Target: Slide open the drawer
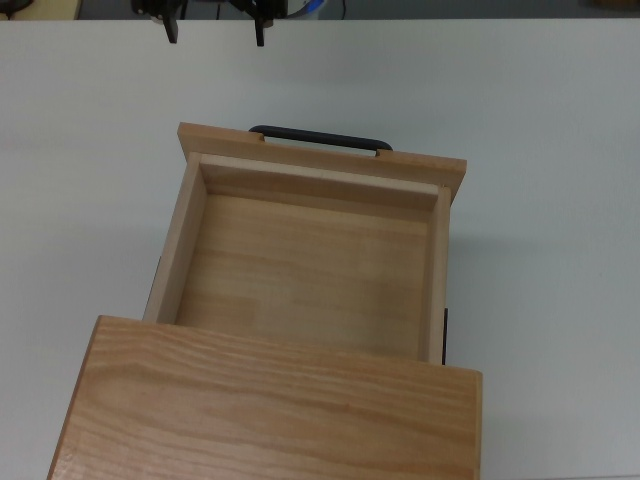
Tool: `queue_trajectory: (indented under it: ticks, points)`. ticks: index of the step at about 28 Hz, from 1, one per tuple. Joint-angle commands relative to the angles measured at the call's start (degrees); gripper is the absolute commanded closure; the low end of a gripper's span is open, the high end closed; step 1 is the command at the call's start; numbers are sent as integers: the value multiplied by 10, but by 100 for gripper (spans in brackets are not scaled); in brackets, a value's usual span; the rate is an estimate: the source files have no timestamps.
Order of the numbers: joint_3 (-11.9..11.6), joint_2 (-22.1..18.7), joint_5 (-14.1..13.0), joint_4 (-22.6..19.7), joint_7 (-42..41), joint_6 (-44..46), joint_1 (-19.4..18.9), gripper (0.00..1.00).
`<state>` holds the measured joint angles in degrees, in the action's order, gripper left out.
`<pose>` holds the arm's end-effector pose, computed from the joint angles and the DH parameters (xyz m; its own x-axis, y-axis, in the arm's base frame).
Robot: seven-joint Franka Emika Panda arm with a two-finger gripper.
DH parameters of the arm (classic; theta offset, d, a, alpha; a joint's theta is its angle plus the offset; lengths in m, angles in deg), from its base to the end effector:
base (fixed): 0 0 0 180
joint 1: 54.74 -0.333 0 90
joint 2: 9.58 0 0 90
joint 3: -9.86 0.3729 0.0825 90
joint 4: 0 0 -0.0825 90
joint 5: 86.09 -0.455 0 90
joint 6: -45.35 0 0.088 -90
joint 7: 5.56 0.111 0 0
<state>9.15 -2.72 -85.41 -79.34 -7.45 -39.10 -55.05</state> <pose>0.6595 -0.0054 0.6922 0.9992 0.0249 -0.0309 0.0253 -0.9996 0.0123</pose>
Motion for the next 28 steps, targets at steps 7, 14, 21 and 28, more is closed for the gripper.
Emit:
queue_trajectory:
  ticks: [7, 14, 21, 28]
  points:
    - [-5, -12, -1, 1, -6, -4, -6, 0]
    - [-4, -13, 3, 1, -7, -2, -6, 0]
    - [-3, -8, 23, 1, 0, -4, -7, 0]
    - [-3, -13, 21, 1, -1, -4, -9, 0]
